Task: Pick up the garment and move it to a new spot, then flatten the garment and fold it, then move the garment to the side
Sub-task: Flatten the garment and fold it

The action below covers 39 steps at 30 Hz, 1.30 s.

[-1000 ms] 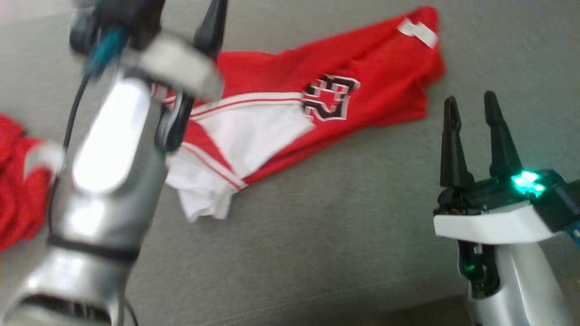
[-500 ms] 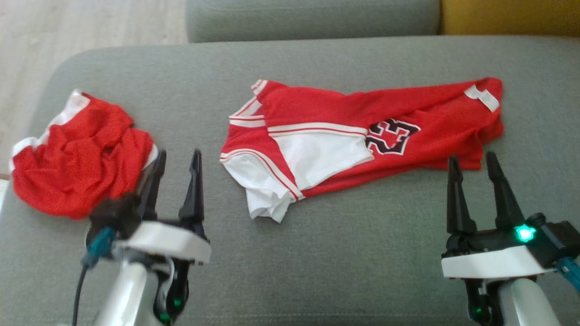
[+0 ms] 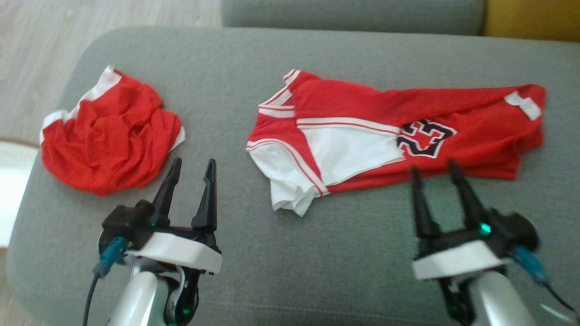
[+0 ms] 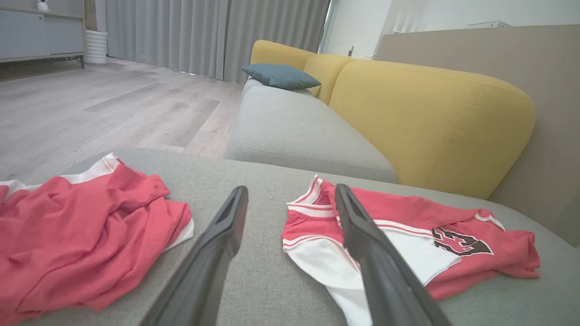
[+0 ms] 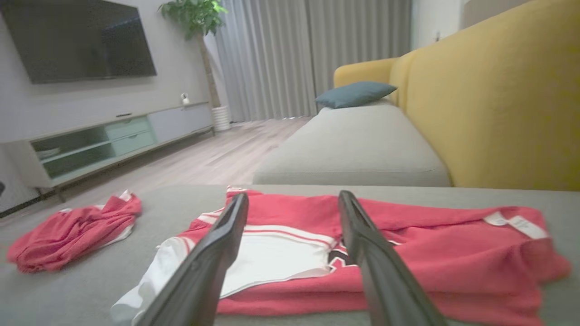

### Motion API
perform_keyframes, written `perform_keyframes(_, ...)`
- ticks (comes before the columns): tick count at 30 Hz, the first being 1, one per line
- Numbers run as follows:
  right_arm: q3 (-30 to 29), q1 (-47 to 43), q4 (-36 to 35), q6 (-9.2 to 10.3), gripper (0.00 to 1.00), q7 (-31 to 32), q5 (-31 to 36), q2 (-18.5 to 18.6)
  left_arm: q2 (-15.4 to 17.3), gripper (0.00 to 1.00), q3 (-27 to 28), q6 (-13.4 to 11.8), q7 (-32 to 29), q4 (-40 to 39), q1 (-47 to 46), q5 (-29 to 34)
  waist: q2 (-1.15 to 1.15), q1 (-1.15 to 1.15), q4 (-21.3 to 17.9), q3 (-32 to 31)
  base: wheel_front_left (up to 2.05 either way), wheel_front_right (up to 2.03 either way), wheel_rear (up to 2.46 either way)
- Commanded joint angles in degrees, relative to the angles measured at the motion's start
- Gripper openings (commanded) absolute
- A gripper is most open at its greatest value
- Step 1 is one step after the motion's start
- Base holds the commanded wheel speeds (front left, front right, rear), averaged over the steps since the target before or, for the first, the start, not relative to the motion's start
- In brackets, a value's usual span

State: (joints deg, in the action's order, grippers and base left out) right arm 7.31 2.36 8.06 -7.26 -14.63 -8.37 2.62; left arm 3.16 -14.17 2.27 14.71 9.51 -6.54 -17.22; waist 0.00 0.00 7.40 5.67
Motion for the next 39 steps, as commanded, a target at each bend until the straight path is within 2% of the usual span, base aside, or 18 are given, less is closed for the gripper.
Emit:
perform_keyframes(1,2.7,4.3,-1.0,-0.23,1.00,-0.4,0.8,0.3,0.0,1.00,1.6,0.3,0.3,-1.5,-3.2,0.4,0.00,0.00,1.6,1.7,0.00,0.00,0.00)
perform_keyframes(9,11.3,13.3,13.3,-0.23,1.00,4.0,6.7,0.3,-0.3,1.00,-1.1,0.3,0.3,0.4,-4.9,-1.4,0.00,0.00,7.5,6.1,0.00,0.00,0.00)
perform_keyframes(17,9.3,18.2,22.4,-0.23,1.00,4.4,10.4,0.6,-0.3,1.00,-2.7,-1.0,0.3,0.0,-5.4,-3.2,0.00,0.00,10.6,7.9,0.00,0.00,0.00)
perform_keyframes(26,6.5,21.2,28.9,-0.23,1.00,4.3,12.1,0.4,-0.3,1.00,-3.3,-1.7,0.3,-1.1,-5.7,-4.0,0.00,0.00,12.0,9.1,0.00,0.00,0.00)
perform_keyframes(27,6.2,21.3,29.4,-0.23,0.90,4.1,12.0,0.4,-0.3,1.00,-3.3,-1.8,0.3,-1.1,-5.6,-4.0,0.00,0.00,12.0,9.1,0.00,0.00,0.00)
perform_keyframes(28,6.1,21.4,29.8,-0.23,0.35,3.9,11.8,0.4,-0.3,1.00,-3.3,-1.8,0.3,-1.1,-5.6,-4.0,0.00,0.00,11.9,9.0,0.00,0.00,0.00)
perform_keyframes(29,6.0,21.5,30.1,-0.23,0.00,3.7,11.7,0.4,-0.3,1.00,-3.2,-1.9,0.3,-1.0,-5.5,-4.0,0.00,0.00,11.8,8.9,0.00,0.00,0.00)
perform_keyframes(39,8.4,21.9,29.2,-0.23,0.00,2.1,7.2,0.3,-0.3,1.00,-2.9,-1.8,0.3,0.0,-4.9,-3.7,0.00,0.00,9.0,6.6,0.00,0.00,0.00)
